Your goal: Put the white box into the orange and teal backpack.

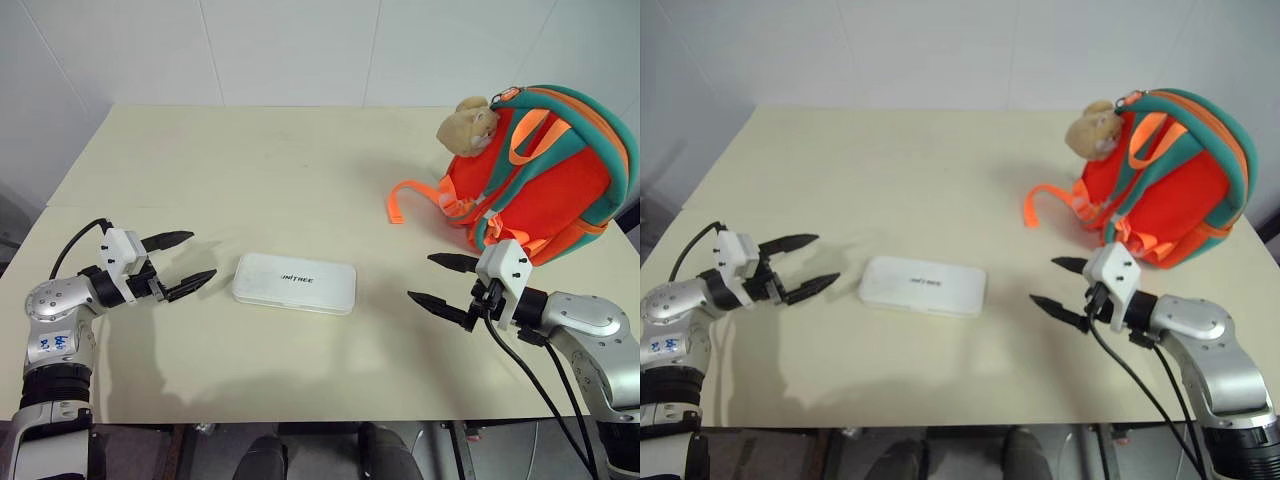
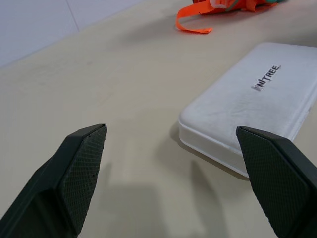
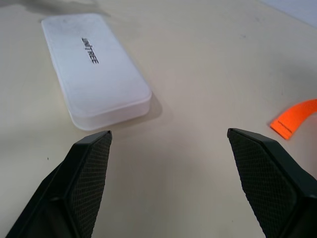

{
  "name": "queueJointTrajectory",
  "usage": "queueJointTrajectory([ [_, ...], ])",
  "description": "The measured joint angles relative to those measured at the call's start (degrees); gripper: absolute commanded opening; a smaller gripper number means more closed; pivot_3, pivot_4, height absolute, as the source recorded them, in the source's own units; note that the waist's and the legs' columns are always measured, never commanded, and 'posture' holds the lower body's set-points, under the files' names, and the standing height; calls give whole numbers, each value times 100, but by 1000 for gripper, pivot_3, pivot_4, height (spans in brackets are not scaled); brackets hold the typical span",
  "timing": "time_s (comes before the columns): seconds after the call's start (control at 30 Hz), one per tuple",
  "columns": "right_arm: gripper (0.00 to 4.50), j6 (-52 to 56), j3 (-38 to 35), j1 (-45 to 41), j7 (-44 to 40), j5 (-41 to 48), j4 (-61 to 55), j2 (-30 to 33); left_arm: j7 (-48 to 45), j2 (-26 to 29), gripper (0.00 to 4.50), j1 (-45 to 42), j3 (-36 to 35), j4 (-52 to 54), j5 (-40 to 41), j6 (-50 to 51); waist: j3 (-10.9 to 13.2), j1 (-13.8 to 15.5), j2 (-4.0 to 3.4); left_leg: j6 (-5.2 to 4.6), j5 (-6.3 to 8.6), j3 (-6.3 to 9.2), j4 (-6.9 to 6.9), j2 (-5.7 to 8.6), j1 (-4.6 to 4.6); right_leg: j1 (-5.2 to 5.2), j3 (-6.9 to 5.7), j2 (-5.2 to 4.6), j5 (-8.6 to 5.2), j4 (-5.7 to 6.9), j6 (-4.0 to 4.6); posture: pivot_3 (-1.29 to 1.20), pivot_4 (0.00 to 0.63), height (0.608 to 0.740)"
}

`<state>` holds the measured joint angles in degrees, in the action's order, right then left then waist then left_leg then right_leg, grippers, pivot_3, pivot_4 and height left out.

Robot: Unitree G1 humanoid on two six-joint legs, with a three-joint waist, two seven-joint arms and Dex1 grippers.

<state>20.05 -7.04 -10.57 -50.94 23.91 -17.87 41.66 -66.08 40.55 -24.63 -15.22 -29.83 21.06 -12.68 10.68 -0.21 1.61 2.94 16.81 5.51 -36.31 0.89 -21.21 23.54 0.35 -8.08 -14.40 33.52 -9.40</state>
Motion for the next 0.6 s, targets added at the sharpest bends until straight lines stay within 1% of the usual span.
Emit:
queueJointTrajectory([
  [0.17,4456,-30,69,-236,-7,4,35,-150,25,21,4456,-2,-57,39,15,-22,0,3,0,0,0,0,-1,0,0,-1,0,0,0,-1,0,0,150,740],
  [0.27,4456,-188,274,-473,-37,-61,249,-302,106,15,4456,33,-59,127,21,-25,0,1,0,0,0,1,0,-1,0,0,0,1,0,0,0,0,150,740],
  [0.4,4456,-135,430,-660,-1,-96,295,-336,254,-2,4456,55,-56,329,79,145,1,6,-2,1,0,1,1,-1,-2,1,0,0,0,-1,0,0,150,740],
  [0.6,4456,-101,468,-600,174,-311,387,-364,488,-2,4456,169,-57,495,85,337,1,10,-2,1,0,0,0,0,-2,1,0,0,0,-3,0,0,150,740],
])
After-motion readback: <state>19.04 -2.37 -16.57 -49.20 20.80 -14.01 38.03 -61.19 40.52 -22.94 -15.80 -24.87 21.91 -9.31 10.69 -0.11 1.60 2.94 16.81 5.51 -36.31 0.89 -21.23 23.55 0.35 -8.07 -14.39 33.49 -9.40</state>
